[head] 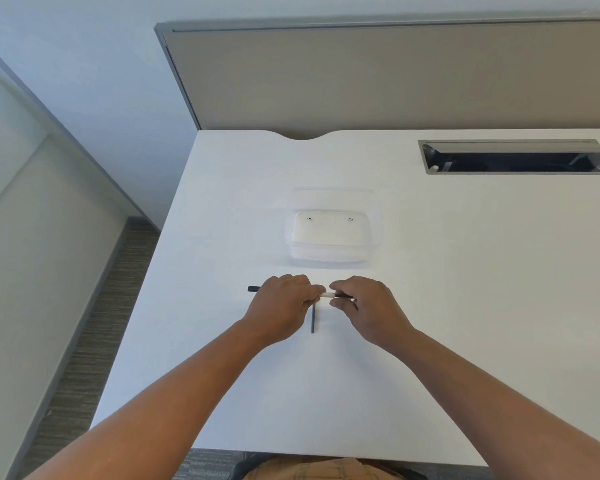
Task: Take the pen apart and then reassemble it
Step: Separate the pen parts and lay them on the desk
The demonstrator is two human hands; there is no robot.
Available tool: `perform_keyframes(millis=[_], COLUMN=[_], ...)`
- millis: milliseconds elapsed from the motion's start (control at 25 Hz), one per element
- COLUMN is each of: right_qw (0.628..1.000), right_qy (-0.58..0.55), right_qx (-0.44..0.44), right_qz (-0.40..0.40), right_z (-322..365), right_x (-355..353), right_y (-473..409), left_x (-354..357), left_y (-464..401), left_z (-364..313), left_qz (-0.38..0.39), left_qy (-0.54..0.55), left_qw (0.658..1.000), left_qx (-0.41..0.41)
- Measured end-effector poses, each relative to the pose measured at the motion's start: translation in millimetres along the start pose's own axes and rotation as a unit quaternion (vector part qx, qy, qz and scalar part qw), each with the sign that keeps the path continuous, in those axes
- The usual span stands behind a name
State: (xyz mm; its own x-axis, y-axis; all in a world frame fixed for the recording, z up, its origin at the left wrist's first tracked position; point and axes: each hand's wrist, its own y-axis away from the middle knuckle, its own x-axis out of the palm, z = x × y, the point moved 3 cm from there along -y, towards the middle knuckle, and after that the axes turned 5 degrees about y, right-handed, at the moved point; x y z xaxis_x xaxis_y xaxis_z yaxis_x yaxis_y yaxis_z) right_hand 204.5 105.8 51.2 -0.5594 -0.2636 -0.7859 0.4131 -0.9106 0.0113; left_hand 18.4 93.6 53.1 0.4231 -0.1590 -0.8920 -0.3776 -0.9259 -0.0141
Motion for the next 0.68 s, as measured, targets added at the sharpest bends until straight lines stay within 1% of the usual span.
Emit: perform_keyframes(millis=[80,240,360,520,600,680], right_qw=[1.0,1.0,0.999,0.995,0.996,0.997], right_qy=[0.013,0.001,0.044,0.093,0.087,0.075], right_qx=[0.008,0.013,-0.005,0.007,0.016,0.008], right_qz=[0.009,0.028,0.029,0.041,0.027,-0.004], right_z=[-4,-2,-1,-14,-17,-16], right_x=[0,0,-1,-10,-15,-21], right_y=[2,1,-4,-6,-10,-18], left_x=[-1,-2,-3,-2,1,3], left_y=[2,1,-2,2,2,0], left_z=[3,2,3,20,26,32], left_qz=[0.003,0.014,0.017,0.035,0.045,0.055], left_qy=[-0.003,0.013,0.012,0.031,0.039,0.045], left_qw=[1.0,1.0,1.0,0.997,0.994,0.991], left_qx=[-0.007,-0.015,-0.016,-0.065,-0.088,-0.112])
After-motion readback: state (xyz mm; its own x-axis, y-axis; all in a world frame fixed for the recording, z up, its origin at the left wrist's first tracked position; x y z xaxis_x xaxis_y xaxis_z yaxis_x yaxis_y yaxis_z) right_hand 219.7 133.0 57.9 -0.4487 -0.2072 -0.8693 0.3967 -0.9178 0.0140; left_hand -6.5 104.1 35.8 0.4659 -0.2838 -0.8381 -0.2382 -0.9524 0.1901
